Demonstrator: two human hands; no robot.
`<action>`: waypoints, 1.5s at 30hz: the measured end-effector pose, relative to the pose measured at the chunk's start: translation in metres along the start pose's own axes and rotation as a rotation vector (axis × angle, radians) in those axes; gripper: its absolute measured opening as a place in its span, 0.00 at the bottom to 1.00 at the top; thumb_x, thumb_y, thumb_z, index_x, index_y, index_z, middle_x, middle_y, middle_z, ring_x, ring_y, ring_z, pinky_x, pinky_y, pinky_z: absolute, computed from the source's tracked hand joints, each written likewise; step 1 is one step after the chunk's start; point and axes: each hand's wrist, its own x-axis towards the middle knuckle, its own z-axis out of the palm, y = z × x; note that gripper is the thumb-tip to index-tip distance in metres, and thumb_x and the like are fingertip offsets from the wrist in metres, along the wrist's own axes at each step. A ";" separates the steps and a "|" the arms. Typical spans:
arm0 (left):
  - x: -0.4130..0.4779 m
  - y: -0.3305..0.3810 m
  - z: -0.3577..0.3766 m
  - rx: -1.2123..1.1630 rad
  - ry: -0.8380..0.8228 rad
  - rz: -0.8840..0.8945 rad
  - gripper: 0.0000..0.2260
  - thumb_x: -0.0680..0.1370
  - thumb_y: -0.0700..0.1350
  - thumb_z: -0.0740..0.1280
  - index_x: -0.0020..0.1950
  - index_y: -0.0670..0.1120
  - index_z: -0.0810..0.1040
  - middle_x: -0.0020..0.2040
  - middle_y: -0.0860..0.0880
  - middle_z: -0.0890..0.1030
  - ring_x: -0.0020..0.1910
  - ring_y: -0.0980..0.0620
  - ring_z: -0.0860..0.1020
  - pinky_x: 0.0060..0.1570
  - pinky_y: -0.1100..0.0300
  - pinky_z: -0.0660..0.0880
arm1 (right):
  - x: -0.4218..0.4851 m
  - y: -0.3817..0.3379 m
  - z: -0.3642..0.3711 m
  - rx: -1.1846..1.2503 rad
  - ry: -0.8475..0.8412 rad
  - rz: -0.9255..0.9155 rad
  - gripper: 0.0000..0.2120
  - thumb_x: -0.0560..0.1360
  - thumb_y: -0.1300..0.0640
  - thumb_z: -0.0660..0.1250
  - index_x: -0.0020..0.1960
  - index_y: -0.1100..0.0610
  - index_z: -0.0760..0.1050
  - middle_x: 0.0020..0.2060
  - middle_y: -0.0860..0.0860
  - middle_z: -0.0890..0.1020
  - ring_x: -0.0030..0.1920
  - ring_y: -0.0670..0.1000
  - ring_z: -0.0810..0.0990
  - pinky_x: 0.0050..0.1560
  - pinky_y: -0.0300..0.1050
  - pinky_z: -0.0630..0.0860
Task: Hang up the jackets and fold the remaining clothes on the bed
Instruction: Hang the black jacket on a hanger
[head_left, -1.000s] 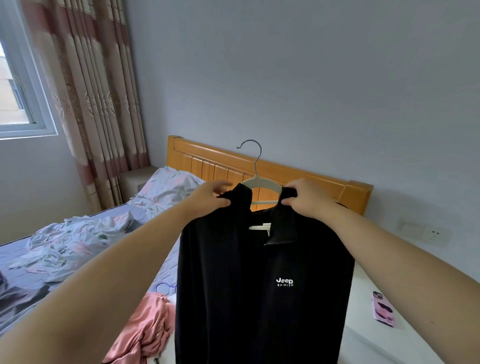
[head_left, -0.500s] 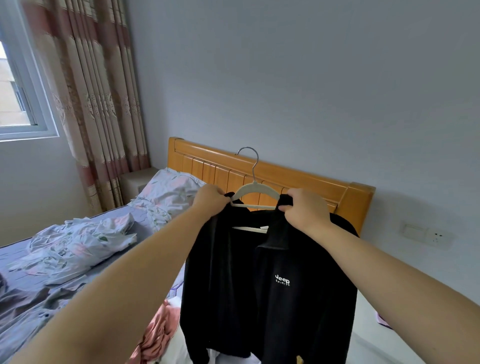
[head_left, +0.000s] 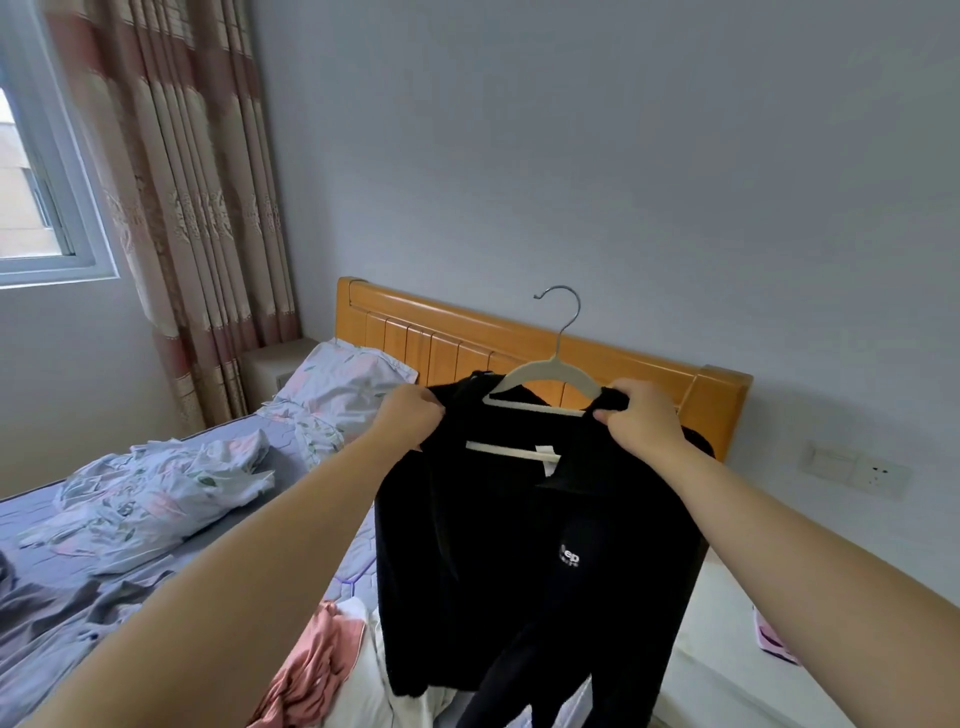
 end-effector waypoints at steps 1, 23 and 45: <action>-0.002 -0.004 -0.001 0.237 0.057 0.125 0.10 0.78 0.39 0.61 0.55 0.41 0.80 0.45 0.46 0.79 0.46 0.47 0.79 0.46 0.54 0.79 | -0.001 0.000 0.000 -0.021 -0.004 -0.016 0.16 0.73 0.59 0.71 0.60 0.61 0.77 0.57 0.58 0.80 0.59 0.59 0.76 0.52 0.47 0.70; -0.003 0.011 0.000 0.448 -0.069 0.298 0.08 0.73 0.42 0.72 0.52 0.45 0.83 0.40 0.52 0.79 0.40 0.54 0.78 0.45 0.62 0.79 | -0.021 -0.014 0.009 -0.135 0.054 -0.200 0.07 0.72 0.58 0.71 0.50 0.54 0.80 0.45 0.50 0.82 0.51 0.55 0.77 0.54 0.47 0.71; 0.000 -0.016 -0.027 0.503 -0.208 0.397 0.16 0.80 0.55 0.60 0.64 0.50 0.76 0.57 0.52 0.79 0.56 0.52 0.76 0.62 0.54 0.72 | -0.030 0.004 0.003 0.126 0.057 -0.133 0.05 0.73 0.63 0.71 0.45 0.54 0.78 0.42 0.49 0.80 0.46 0.51 0.77 0.47 0.43 0.69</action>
